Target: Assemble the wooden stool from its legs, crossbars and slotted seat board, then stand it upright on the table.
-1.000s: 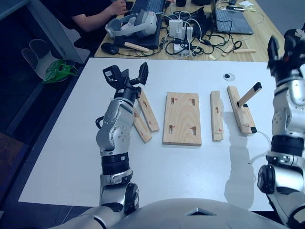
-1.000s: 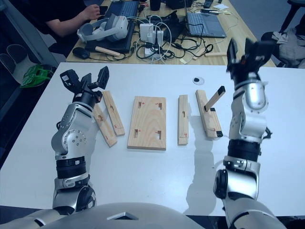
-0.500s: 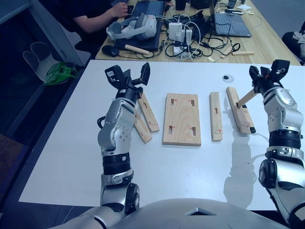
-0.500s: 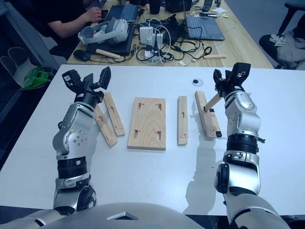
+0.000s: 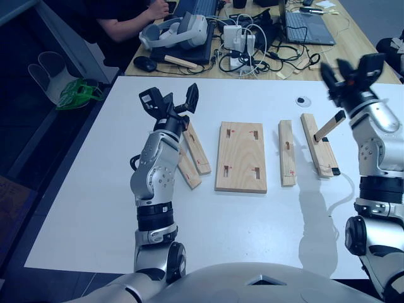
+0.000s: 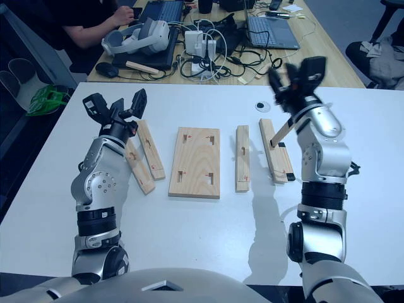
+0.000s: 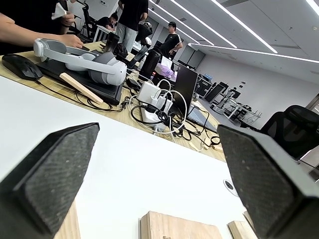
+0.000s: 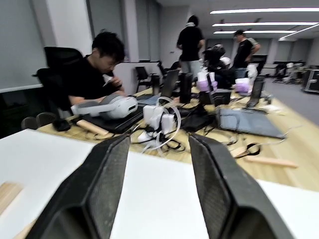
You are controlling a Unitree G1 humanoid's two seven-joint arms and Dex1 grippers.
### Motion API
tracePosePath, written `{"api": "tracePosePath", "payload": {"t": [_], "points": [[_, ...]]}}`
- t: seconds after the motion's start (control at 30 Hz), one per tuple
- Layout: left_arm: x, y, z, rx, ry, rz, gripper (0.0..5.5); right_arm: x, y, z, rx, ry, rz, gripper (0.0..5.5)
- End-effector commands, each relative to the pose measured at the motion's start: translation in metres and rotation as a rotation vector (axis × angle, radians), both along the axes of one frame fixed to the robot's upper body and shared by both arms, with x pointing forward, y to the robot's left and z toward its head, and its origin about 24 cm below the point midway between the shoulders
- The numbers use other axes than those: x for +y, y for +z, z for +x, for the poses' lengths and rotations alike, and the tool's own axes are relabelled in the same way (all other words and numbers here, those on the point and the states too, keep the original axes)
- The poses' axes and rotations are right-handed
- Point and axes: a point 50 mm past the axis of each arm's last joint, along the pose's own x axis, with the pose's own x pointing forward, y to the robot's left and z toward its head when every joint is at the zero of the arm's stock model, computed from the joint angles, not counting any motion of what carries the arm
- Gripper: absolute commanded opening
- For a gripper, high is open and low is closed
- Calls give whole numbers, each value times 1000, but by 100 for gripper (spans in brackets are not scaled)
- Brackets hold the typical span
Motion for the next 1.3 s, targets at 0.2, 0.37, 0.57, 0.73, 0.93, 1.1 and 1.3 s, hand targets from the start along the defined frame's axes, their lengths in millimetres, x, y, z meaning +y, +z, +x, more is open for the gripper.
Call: {"api": "tracePosePath", "payload": {"t": [0.2,0.37,0.57,0.73,0.93,1.1,1.3], "points": [[-2,1,2,-2,5,-20,438,-45,-61,0,432,-333,-113,219],[-2,2,2,-4,10,-22,438,-60,-76,-4,516,-446,-138,219],[-1,2,2,-1,11,-20,438,-64,-83,-6,554,-481,-179,219],[-2,2,2,0,10,-23,438,-60,-84,-5,560,-461,-188,219],[-3,1,2,-2,10,-25,438,-59,-91,0,603,-442,-238,219],[-4,1,2,-3,7,-27,438,-59,-101,6,645,-425,-261,219],[-3,1,2,-2,6,-26,438,-56,-107,9,670,-392,-250,128]]}}
